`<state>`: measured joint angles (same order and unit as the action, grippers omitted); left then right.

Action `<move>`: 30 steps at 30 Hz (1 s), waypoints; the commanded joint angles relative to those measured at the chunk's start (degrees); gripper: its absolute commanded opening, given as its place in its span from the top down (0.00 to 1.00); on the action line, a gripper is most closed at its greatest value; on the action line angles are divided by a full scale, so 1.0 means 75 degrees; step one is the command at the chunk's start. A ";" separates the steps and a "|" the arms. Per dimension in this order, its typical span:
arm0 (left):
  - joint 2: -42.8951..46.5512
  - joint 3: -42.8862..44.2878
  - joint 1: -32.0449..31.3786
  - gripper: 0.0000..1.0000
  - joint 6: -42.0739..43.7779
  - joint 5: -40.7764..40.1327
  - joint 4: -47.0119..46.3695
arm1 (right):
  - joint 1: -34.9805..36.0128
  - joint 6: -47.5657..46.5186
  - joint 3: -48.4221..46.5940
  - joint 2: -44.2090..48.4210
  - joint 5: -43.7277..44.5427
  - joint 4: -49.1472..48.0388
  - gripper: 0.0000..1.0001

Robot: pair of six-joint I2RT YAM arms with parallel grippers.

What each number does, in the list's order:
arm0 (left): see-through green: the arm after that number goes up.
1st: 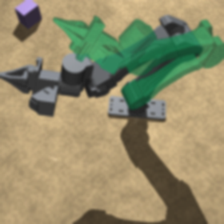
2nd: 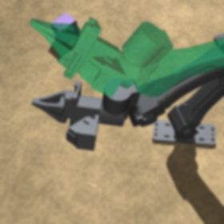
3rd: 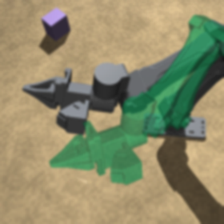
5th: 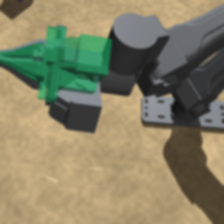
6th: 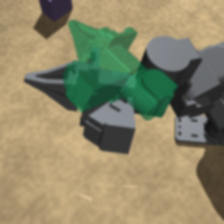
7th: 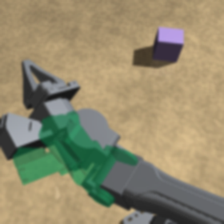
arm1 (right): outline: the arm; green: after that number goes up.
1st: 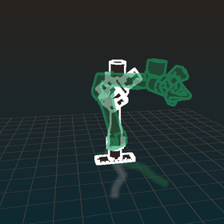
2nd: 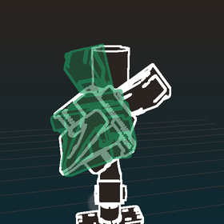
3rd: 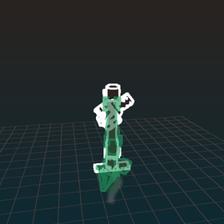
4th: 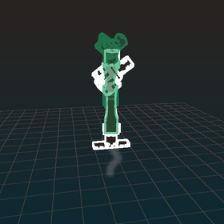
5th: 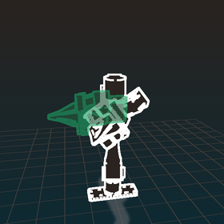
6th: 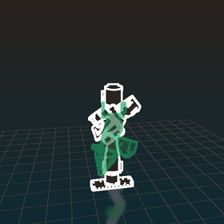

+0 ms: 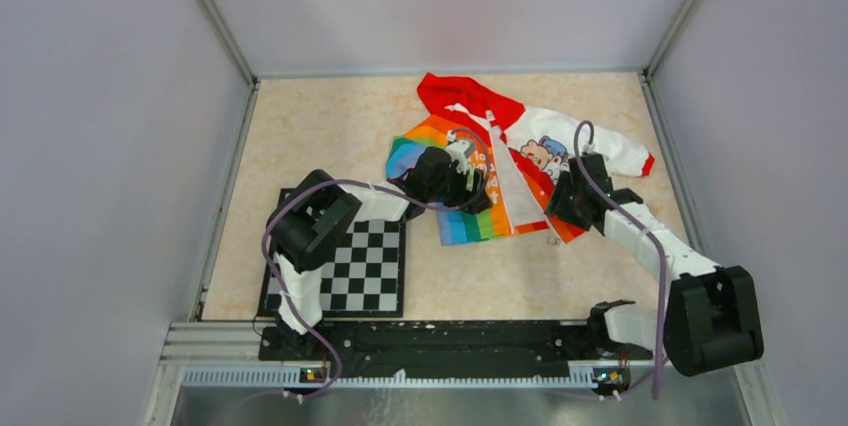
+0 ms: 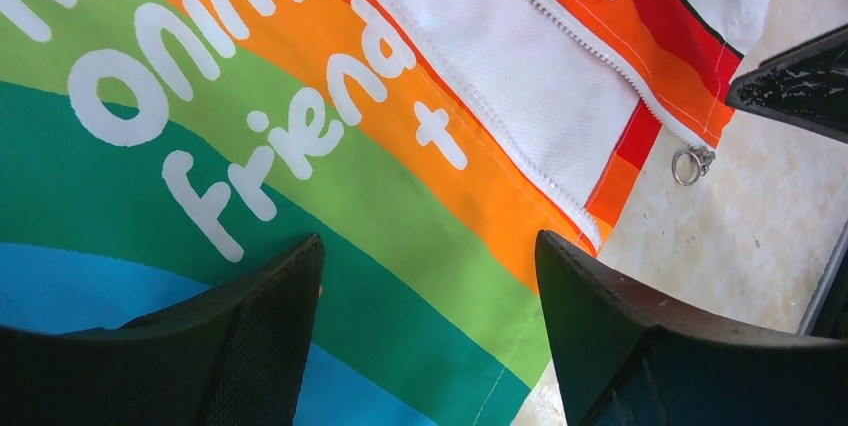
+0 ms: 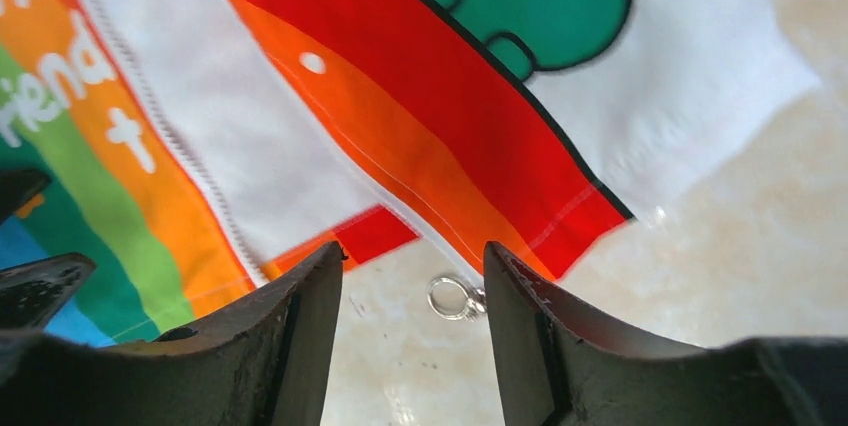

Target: Zip up the jacket

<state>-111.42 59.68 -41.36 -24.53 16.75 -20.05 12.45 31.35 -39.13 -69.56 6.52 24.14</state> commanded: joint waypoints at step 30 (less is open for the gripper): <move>0.0319 0.0343 -0.0362 0.15 -0.1194 0.1445 -0.1373 | -0.1626 0.0650 0.2717 0.1061 -0.2977 -0.2903 0.92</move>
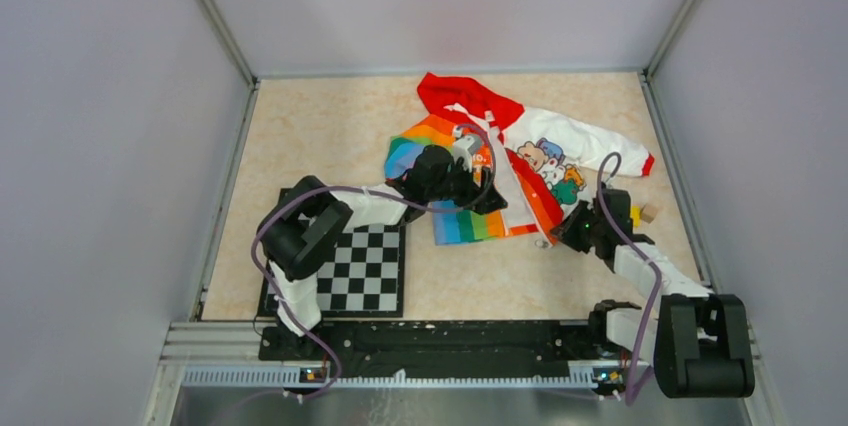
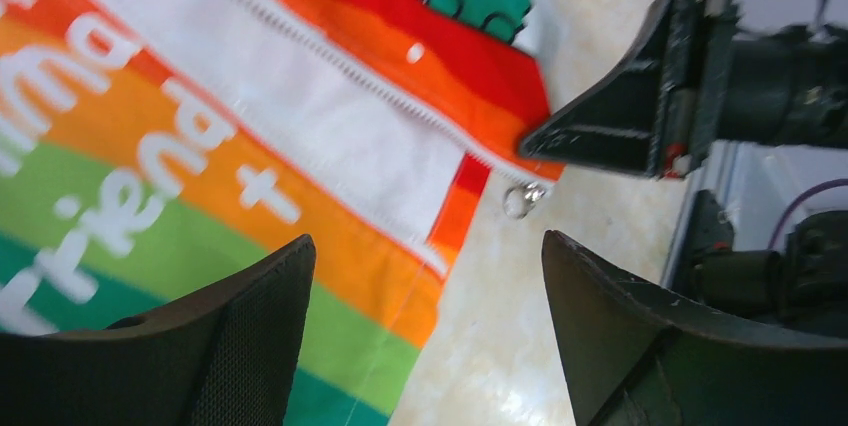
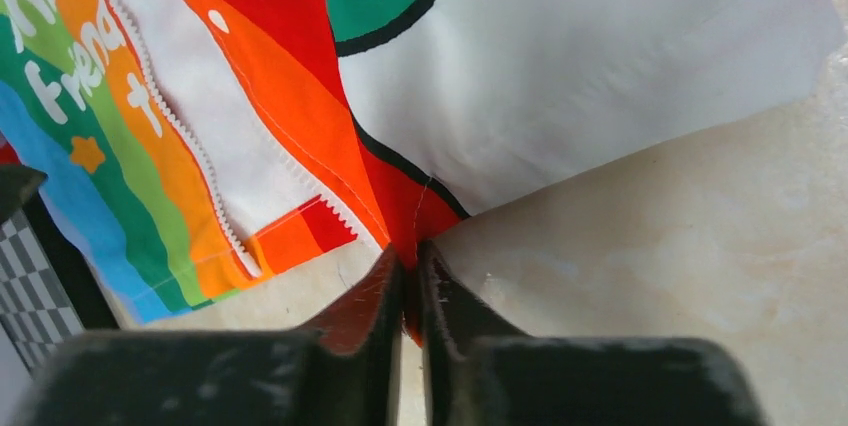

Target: Zip up the jacket

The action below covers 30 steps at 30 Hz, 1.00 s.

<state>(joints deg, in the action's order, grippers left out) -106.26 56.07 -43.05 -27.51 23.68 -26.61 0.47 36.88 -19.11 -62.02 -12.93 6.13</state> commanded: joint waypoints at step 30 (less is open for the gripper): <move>-0.2590 0.0795 -0.1045 0.29 -0.4879 -0.1335 -0.3532 | -0.0272 0.0608 0.0764 0.0975 -0.2167 -0.2230 1.00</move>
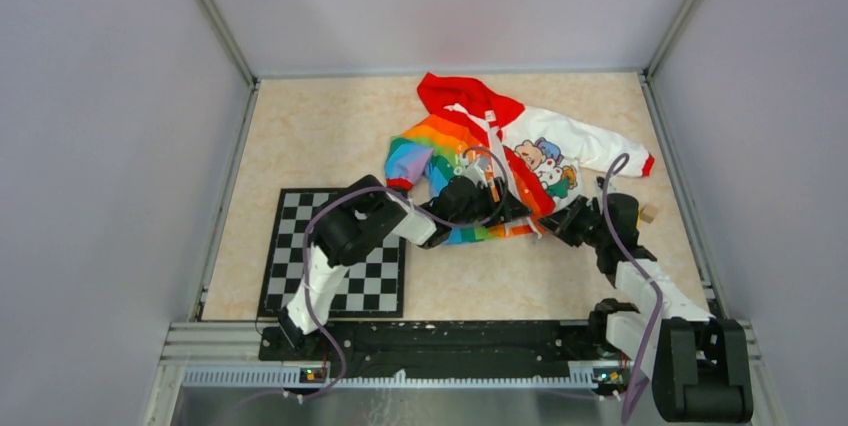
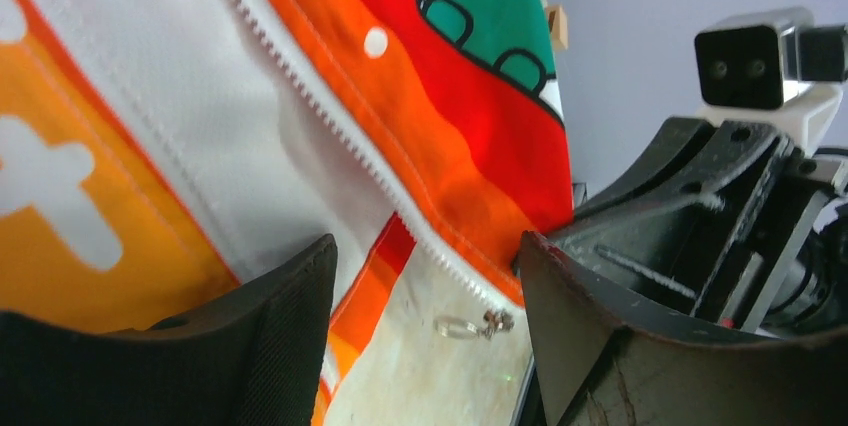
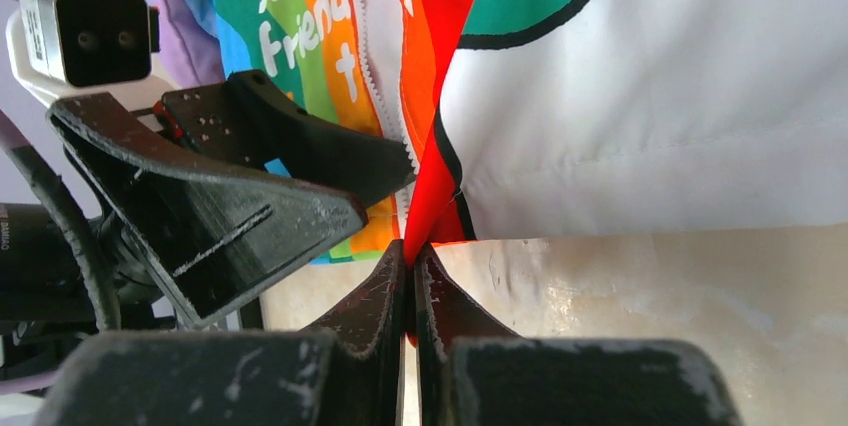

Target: Zip up the jacket

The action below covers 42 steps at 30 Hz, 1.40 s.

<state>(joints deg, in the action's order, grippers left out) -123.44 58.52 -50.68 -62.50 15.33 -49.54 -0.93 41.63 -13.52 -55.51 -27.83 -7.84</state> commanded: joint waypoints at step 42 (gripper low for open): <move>0.0772 -0.0011 -0.0234 0.51 0.2332 0.0325 -0.1253 | -0.0083 -0.1144 -0.0828 0.0219 0.0675 0.2439 0.56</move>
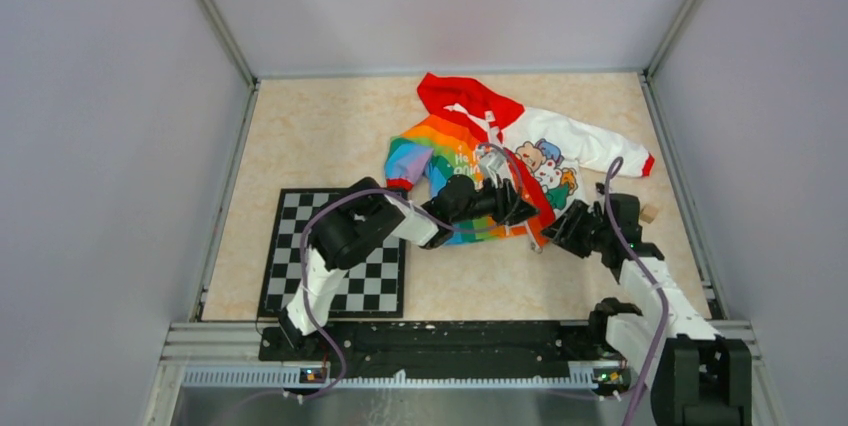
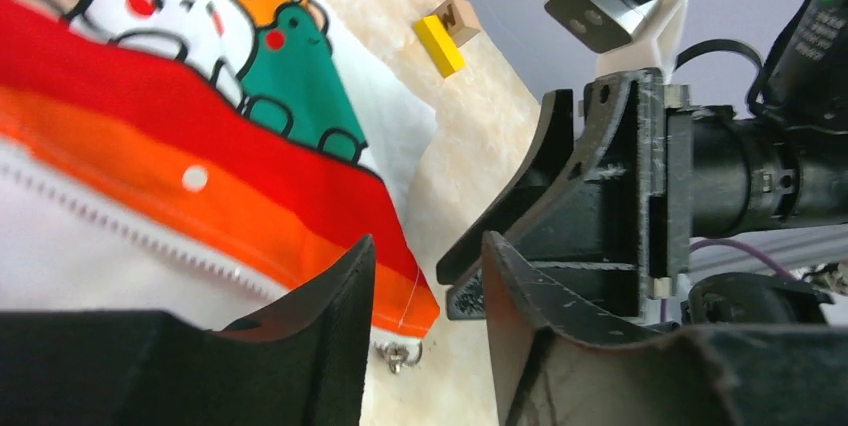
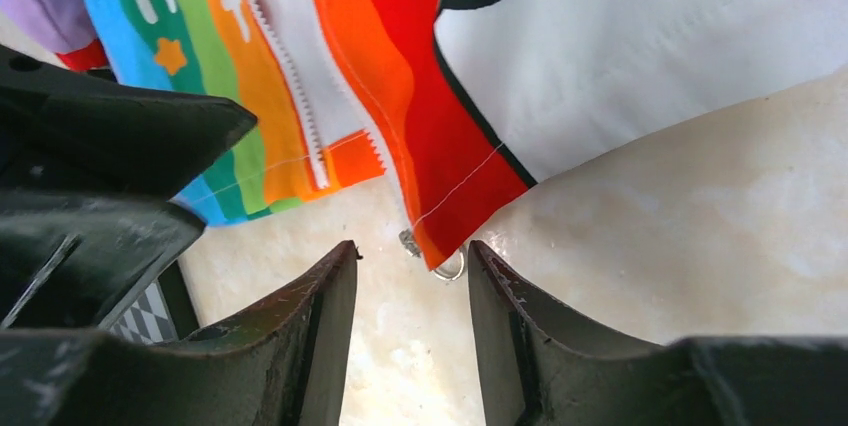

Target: Zip up the jacket

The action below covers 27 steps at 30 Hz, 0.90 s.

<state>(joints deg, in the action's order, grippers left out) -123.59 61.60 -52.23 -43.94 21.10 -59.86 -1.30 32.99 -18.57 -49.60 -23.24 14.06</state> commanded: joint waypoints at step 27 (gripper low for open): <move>0.0107 -0.0764 -0.0138 0.24 -0.1687 -0.1035 -0.0067 | -0.0120 0.1527 0.1412 -0.0586 -0.1993 -0.5271 1.00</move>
<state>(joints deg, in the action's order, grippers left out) -121.05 55.42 -52.97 -52.93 12.88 -54.50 -1.61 43.31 -8.47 -56.34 -35.70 -20.62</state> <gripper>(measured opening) 0.724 0.008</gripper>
